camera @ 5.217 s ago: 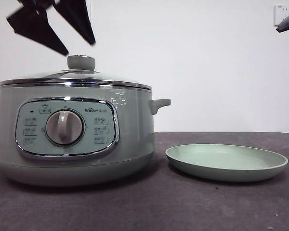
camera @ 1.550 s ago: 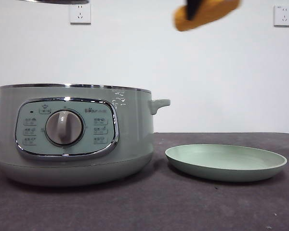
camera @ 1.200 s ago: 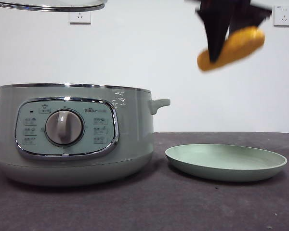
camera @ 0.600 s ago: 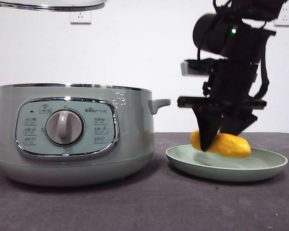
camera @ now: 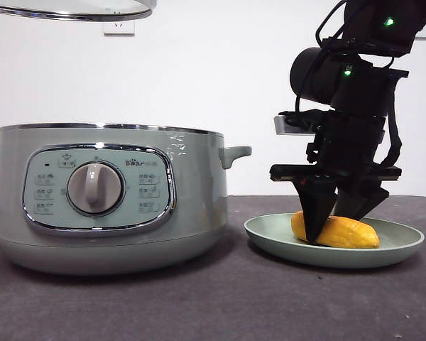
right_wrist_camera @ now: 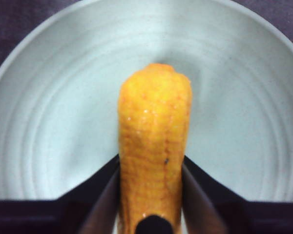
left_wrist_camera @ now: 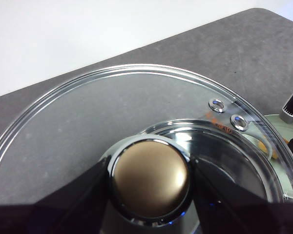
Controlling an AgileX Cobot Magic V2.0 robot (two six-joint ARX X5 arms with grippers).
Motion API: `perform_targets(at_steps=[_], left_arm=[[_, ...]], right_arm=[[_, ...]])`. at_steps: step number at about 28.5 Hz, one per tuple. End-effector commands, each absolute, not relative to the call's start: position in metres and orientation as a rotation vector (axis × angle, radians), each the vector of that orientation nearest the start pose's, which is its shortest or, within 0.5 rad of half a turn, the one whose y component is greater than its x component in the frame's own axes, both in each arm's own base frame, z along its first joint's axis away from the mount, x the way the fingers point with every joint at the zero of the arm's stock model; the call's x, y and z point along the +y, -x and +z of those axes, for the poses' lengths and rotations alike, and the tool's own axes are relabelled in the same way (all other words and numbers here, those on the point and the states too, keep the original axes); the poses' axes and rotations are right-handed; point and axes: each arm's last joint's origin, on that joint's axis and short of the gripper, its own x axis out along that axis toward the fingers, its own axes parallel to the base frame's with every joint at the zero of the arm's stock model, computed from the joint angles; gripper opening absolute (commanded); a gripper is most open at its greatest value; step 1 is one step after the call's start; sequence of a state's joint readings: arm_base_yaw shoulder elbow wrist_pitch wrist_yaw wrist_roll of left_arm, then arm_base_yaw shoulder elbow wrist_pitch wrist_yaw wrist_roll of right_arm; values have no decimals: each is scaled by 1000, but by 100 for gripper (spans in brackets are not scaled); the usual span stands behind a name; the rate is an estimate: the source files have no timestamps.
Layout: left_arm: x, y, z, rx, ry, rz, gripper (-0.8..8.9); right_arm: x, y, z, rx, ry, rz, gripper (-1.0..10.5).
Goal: Take the corn out from the steamer,put the corn on the plate,close the lid
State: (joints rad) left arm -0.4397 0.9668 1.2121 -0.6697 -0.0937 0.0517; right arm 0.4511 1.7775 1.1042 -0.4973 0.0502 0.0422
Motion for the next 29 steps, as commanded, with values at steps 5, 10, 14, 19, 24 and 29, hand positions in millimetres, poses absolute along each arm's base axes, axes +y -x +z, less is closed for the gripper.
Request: perform_targets(at_steps=[5,10,14,19,24,29], left_arm=[[-73,-161,411,337,-117,-370,-9],[-74,-162,411,337,-114,-369,-9],[-77,-169,408,348,-117,-369,-9],[-86,-188,398,395,-129,-370,-9],[-99,-214,381,458,-132,-401,-9],[-111,-237,365,500,-119,-412,-9]], right_arm=[[146,-306,159,1184,246,310,420],[143,-303,168,1173,243,306,418],[140,-296,192,1124,225,308,413],[133,-282,231,1012,169,303,413],[123,-261,274,867,117,315,410],[112,-238,308,743,77,327,410]])
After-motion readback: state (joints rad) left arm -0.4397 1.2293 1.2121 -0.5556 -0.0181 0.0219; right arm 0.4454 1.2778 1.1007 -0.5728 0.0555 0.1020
